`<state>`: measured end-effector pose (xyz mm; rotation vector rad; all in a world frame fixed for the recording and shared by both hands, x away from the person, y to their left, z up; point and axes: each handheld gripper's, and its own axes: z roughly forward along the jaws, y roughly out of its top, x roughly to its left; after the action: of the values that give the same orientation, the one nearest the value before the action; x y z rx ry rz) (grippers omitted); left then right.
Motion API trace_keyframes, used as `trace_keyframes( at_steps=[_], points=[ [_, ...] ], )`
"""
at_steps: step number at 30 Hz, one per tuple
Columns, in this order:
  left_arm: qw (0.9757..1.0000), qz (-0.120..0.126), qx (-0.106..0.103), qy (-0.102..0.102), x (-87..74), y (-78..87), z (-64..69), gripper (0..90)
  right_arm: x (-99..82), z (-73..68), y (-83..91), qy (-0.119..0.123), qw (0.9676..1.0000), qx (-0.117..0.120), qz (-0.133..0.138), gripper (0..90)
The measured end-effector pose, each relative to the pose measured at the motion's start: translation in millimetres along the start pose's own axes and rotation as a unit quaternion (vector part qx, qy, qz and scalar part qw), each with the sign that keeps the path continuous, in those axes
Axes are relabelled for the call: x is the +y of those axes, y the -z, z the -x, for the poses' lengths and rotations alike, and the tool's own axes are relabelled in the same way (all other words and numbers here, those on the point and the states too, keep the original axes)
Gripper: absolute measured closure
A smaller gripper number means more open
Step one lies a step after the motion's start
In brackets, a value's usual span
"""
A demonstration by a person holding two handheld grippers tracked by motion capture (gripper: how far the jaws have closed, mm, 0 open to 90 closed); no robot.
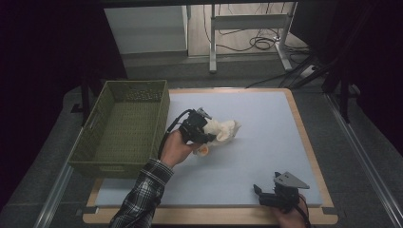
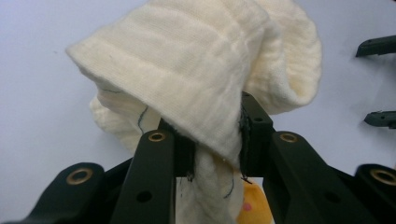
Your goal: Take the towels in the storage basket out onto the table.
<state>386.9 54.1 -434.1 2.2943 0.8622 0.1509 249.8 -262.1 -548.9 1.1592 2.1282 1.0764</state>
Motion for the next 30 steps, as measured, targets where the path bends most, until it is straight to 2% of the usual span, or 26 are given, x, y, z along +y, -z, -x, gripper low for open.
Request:
trace_keyframes(
  at_steps=[3, 6, 11, 13, 15, 18, 21, 30],
  points=[
    [1.0, -0.003, -0.007, 0.001, -5.6, -10.4, 2.0, 70.2, 0.0, 0.0, 0.0, 0.0, 1.0, 0.0, 0.0, 6.0],
    [0.9998, -0.018, -0.009, -0.007, -14.9, -23.1, 5.3, 69.7, 0.0, 0.0, 0.1, 0.0, 1.0, 0.0, 0.0, 6.0],
    [0.9996, -0.022, -0.019, -0.008, -25.2, -33.6, 8.4, 66.5, 0.0, 0.0, 0.0, 0.0, 1.0, 0.0, 0.0, 6.0],
    [0.9994, -0.024, -0.025, -0.002, -30.0, -37.4, 9.0, 61.9, 0.0, 0.0, 0.0, 0.0, 1.0, 0.0, 0.0, 6.0],
    [0.9991, -0.024, -0.036, 0.003, -33.5, -40.0, 8.9, 51.7, 0.0, 0.0, 0.0, 0.0, 1.0, 0.0, 0.0, 6.0],
    [0.9989, -0.02, -0.042, 0.004, -37.0, -38.9, 9.6, 36.4, 0.0, 0.0, 0.0, 0.0, 1.0, 0.0, 0.0, 6.0],
    [0.9991, -0.018, -0.04, 0.001, -39.6, -34.1, 12.3, 29.2, 0.0, 0.1, 0.0, 0.0, 1.0, 0.0, 0.0, 6.0],
    [0.9996, -0.001, -0.028, 0.001, -50.9, -12.2, 16.4, 31.6, 0.9, 0.6, 0.3, 0.004, 1.0, 0.003, -0.005, 5.6]
  ],
)
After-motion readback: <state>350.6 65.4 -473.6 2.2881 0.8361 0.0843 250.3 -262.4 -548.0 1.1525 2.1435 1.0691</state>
